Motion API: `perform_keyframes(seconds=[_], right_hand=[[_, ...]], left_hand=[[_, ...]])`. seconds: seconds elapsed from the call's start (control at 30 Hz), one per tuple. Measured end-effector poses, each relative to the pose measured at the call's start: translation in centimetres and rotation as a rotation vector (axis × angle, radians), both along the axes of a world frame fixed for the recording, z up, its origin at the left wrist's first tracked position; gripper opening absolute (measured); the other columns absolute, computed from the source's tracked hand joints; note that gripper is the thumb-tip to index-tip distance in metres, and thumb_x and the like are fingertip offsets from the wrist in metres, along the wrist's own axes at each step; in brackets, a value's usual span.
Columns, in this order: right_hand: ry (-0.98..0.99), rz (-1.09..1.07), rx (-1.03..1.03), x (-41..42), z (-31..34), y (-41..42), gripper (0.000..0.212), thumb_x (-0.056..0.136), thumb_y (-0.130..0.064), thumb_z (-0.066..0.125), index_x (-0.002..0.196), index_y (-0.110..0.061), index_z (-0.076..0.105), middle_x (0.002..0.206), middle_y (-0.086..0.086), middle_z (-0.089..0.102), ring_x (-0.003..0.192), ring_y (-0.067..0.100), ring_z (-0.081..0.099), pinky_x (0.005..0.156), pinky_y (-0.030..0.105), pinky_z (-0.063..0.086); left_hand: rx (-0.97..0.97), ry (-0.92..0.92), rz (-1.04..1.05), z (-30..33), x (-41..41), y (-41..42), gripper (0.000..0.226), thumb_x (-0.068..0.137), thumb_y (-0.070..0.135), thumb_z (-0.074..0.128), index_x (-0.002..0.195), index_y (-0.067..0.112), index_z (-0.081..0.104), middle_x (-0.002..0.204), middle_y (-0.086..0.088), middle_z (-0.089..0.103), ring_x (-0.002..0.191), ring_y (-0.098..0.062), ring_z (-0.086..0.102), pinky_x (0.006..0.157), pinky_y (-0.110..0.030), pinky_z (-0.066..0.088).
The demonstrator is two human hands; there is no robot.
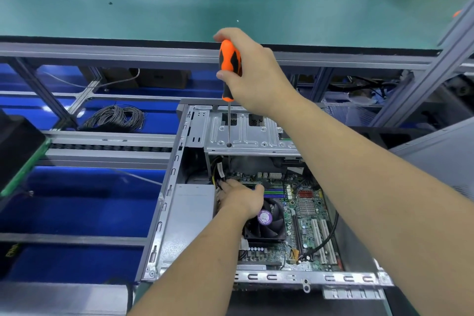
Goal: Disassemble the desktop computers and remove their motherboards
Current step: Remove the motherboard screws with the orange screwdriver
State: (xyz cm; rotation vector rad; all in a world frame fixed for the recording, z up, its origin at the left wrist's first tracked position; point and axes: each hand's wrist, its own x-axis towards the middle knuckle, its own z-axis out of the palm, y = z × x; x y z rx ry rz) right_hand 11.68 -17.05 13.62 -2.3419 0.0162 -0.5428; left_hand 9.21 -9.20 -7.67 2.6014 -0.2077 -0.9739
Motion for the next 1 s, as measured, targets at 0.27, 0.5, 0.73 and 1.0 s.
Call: perform_keyframes(seconds=[0.27, 0.5, 0.73, 1.0], right_hand=[[-0.019, -0.006, 0.022, -0.2, -0.1, -0.4, 0.047, 0.093, -0.012, 0.064, 0.134, -0.026, 0.047, 0.106, 0.003, 0.056, 0.087, 0.010, 0.050, 0.067, 0.007, 0.037], [-0.045, -0.006, 0.029, -0.6, -0.4, -0.5, 0.043, 0.093, -0.011, 0.064, 0.130, -0.026, 0.049, 0.095, -0.002, 0.052, 0.081, 0.003, 0.047, 0.060, 0.002, 0.041], [-0.059, -0.002, 0.022, -0.7, -0.8, -0.4, 0.040, 0.092, -0.010, 0.066, 0.126, -0.025, 0.050, 0.089, 0.000, 0.054, 0.072, 0.006, 0.047, 0.062, 0.002, 0.039], [-0.074, -0.025, 0.035, -0.9, -0.6, -0.6, 0.041, 0.092, -0.012, 0.065, 0.127, -0.026, 0.050, 0.086, -0.011, 0.049, 0.074, 0.003, 0.048, 0.057, 0.007, 0.046]], left_hand=[[-0.008, -0.025, -0.006, 0.0, -0.1, 0.1, 0.089, 0.100, 0.055, 0.037, 0.156, -0.001, -0.002, 0.165, -0.020, -0.006, 0.150, -0.038, 0.014, 0.119, -0.044, 0.021], [-0.037, -0.044, 0.005, -0.1, -0.2, 0.1, 0.088, 0.099, 0.054, 0.040, 0.155, -0.002, 0.003, 0.165, -0.020, -0.001, 0.149, -0.038, 0.018, 0.117, -0.042, 0.025], [-0.038, -0.053, 0.006, -0.3, -0.3, 0.2, 0.089, 0.099, 0.055, 0.041, 0.156, -0.002, 0.003, 0.165, -0.021, 0.000, 0.149, -0.038, 0.017, 0.117, -0.043, 0.024], [-0.036, -0.055, 0.001, -0.3, -0.2, 0.2, 0.089, 0.099, 0.055, 0.041, 0.155, -0.002, 0.005, 0.165, -0.021, 0.001, 0.148, -0.039, 0.020, 0.116, -0.043, 0.026]])
